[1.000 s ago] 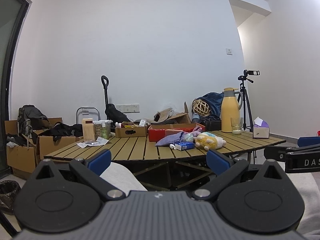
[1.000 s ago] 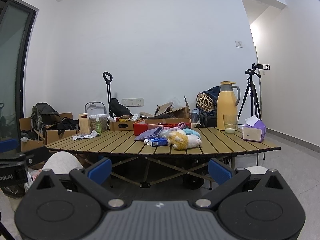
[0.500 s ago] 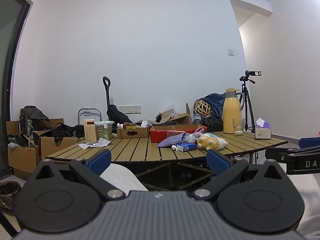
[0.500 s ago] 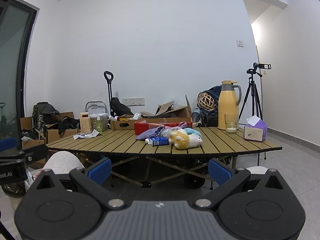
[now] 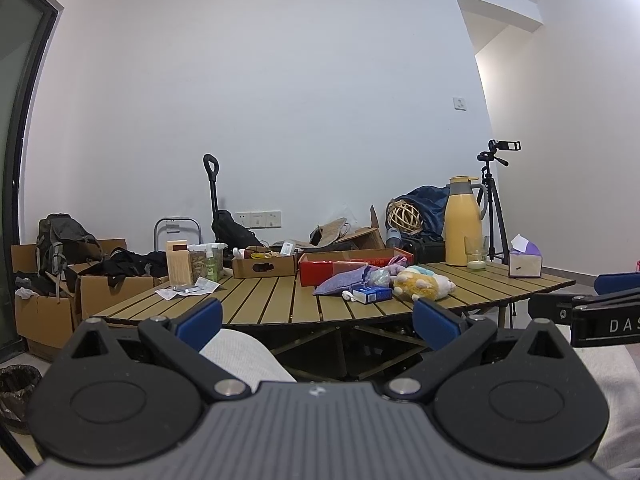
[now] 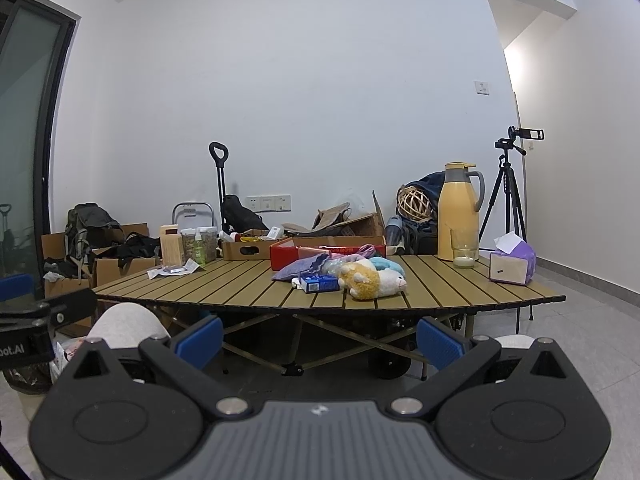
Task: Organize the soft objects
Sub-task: 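Grasp the yellow fluffy plush with the left gripper while the right gripper grasps the white sheep plush, then carry both plushes into the cardboard box and open both grippers, then move both grippers back over the items on the table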
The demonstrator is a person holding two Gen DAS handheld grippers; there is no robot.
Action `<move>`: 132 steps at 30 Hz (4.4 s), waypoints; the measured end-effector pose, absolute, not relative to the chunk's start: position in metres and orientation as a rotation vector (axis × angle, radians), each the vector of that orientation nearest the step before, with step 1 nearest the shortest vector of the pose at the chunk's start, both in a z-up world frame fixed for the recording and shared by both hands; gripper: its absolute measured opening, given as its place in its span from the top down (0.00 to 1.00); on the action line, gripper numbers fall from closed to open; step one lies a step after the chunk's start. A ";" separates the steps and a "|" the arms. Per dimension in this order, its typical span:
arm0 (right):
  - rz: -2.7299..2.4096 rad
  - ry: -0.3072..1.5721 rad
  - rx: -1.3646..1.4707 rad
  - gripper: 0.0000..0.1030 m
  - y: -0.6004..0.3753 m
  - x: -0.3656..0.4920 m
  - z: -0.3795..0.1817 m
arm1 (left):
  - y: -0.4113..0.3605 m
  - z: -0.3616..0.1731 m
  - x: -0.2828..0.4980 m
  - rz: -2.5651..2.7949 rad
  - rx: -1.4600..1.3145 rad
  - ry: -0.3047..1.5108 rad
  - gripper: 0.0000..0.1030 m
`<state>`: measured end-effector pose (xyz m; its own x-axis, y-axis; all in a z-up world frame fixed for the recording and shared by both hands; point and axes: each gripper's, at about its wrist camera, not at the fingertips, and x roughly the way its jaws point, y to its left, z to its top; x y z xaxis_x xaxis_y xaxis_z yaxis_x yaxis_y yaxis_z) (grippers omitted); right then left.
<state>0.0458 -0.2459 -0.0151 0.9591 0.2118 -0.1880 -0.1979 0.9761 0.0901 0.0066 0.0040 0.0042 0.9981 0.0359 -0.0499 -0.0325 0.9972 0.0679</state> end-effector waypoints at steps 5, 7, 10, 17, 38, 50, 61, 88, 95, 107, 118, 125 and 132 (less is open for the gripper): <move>0.200 0.159 0.065 0.00 -0.246 0.057 -0.010 | 0.003 0.008 0.027 0.054 0.091 0.047 0.00; 0.198 0.131 0.070 0.00 -0.249 0.070 -0.007 | 0.007 0.010 0.046 0.051 0.077 0.060 0.00; 0.191 0.094 0.064 0.00 -0.252 0.101 -0.007 | 0.012 0.010 0.078 0.052 0.055 0.041 0.00; 0.258 0.246 0.090 0.00 -0.265 0.228 -0.024 | 0.013 0.006 0.194 -0.021 0.119 0.110 0.00; 0.272 0.534 0.463 0.25 -0.340 0.543 -0.099 | -0.080 -0.059 0.513 -0.497 -0.236 0.449 0.35; 0.357 0.577 0.451 0.50 -0.325 0.515 -0.087 | -0.067 -0.054 0.492 -0.510 -0.240 0.406 0.41; 0.406 0.560 0.457 0.57 -0.290 0.459 -0.060 | -0.020 -0.031 0.456 -0.467 -0.388 0.401 0.52; 0.556 0.885 0.272 0.53 -0.123 0.841 -0.047 | 0.073 0.005 0.774 -0.131 -0.204 0.625 0.59; 0.503 0.862 0.199 0.49 -0.127 0.831 -0.032 | 0.067 0.025 0.770 -0.081 -0.144 0.611 0.49; 0.365 0.577 0.157 0.32 -0.241 0.676 0.115 | 0.063 0.149 0.604 -0.081 -0.041 0.377 0.33; 0.274 0.390 0.027 0.20 -0.283 0.390 0.028 | 0.027 0.048 0.318 -0.149 0.014 0.204 0.07; 0.322 0.448 0.075 0.19 -0.278 0.321 -0.007 | 0.021 0.024 0.278 -0.179 0.025 0.289 0.06; 0.303 0.412 0.074 0.19 -0.259 0.331 -0.014 | 0.027 -0.002 0.301 -0.188 -0.008 0.360 0.05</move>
<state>0.3307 -0.2588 -0.0138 0.8721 0.3048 -0.3828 -0.2749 0.9524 0.1320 0.3008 0.0268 -0.0020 0.9189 -0.1841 -0.3490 0.1811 0.9826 -0.0415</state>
